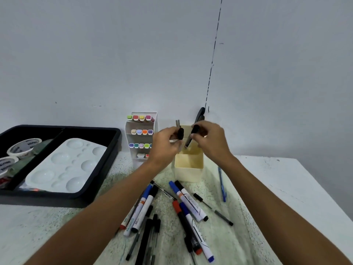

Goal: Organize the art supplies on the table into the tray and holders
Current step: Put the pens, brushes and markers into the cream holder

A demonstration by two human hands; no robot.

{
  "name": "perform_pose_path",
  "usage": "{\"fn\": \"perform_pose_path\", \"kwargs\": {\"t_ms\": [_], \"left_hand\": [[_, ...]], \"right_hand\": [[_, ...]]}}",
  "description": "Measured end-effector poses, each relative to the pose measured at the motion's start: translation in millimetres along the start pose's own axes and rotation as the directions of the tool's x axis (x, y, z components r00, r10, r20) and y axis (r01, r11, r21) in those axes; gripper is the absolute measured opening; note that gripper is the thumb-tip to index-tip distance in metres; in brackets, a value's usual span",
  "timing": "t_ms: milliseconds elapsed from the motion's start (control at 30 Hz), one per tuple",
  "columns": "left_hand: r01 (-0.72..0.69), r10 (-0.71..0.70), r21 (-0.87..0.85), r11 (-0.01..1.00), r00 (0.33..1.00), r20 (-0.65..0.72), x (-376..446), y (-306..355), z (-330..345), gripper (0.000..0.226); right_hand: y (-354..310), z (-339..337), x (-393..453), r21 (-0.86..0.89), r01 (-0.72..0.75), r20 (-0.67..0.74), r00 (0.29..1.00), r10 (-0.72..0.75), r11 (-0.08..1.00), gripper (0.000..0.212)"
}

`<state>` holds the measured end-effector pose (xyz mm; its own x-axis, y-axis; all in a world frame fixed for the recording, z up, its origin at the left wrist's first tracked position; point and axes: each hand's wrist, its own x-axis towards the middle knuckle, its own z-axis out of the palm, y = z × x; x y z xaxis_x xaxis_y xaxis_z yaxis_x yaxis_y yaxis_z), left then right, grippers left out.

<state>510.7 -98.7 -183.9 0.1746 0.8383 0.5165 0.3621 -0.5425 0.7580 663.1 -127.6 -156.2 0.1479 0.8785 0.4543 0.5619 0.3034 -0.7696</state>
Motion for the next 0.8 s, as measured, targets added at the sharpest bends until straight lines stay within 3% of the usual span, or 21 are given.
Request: {"fn": "perform_pose_path", "kwargs": {"t_ms": [267,367,800], "left_hand": [[0.017,-0.048,0.242,0.97,0.991,0.125,-5.0,-28.4,9.8,0.025],[0.059,-0.097,0.259,0.964,0.986,0.137,-6.2,-32.7,13.3,0.023],[0.083,-0.129,0.296,0.952,0.982,0.141,-10.2,-40.9,18.1,0.012]], "right_hand": [[25.7,26.7,-3.5,-0.109,-0.087,0.165,0.981,0.104,0.99,0.014],[32.9,32.0,-4.5,-0.132,-0.106,0.195,0.972,0.131,0.986,0.007],[39.5,38.9,-10.2,-0.087,-0.134,0.18,0.973,0.148,0.987,0.012]]}}
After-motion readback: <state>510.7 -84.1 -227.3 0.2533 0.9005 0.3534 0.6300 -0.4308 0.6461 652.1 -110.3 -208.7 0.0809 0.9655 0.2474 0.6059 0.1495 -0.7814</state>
